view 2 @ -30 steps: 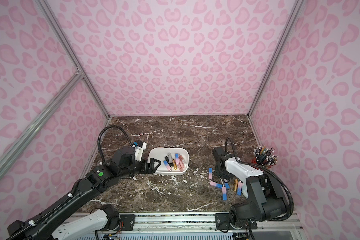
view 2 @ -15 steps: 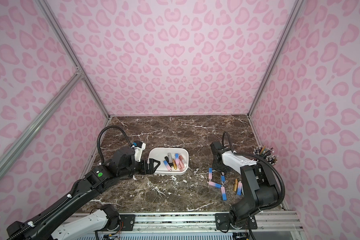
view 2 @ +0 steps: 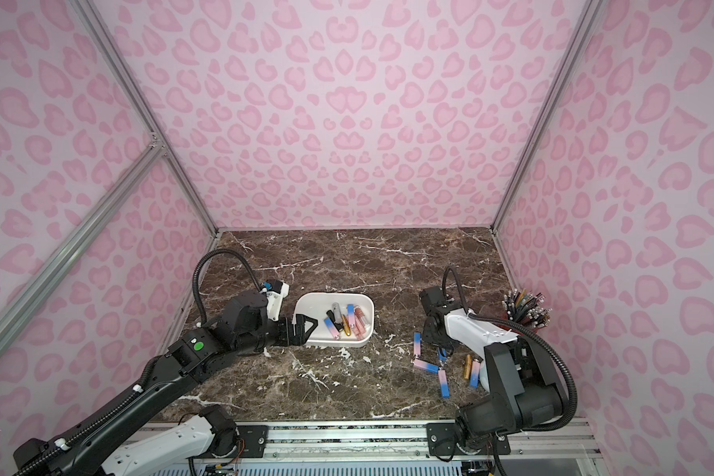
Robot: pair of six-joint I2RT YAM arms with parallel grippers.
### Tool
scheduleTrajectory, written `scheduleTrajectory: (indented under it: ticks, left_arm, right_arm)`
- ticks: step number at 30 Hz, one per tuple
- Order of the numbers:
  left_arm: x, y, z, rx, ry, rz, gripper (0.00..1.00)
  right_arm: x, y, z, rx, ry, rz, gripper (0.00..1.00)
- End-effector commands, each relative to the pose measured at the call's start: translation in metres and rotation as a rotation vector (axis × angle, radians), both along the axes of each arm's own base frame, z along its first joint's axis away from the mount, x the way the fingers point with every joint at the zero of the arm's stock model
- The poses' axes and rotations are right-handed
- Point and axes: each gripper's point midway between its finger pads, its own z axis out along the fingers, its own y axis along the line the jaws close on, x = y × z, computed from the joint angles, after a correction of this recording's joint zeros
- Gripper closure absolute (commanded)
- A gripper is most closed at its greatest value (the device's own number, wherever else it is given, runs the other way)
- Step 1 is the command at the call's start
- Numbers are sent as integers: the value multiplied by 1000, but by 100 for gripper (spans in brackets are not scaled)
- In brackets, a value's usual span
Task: Put the lipstick into the storage box
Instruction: Pick up the lipstick at the center of the board.
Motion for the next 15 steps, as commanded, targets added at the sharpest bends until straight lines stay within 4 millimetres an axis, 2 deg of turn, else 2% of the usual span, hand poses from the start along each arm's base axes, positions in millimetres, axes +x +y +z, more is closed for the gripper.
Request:
scheduleTrajectory:
  ticks: [1, 4, 8, 11, 15]
  left_arm:
    - [1, -1, 0, -8, -2, 1, 2]
    - [0, 0, 1, -10, -6, 1, 2]
    - [-2, 4, 3, -5, -12, 8, 2]
    - [-3, 6, 3, -3, -13, 13, 2]
    - [-6, 10, 1, 4, -12, 18, 2]
  right_arm:
    - [-11, -4, -3, -14, 37, 0, 76]
    - [-6, -2, 6, -11, 15, 2, 77]
    - [6, 6, 28, -11, -35, 19, 78]
    - [18, 18, 47, -10, -77, 49, 77]
    - [42, 51, 75, 36, -147, 104, 77]
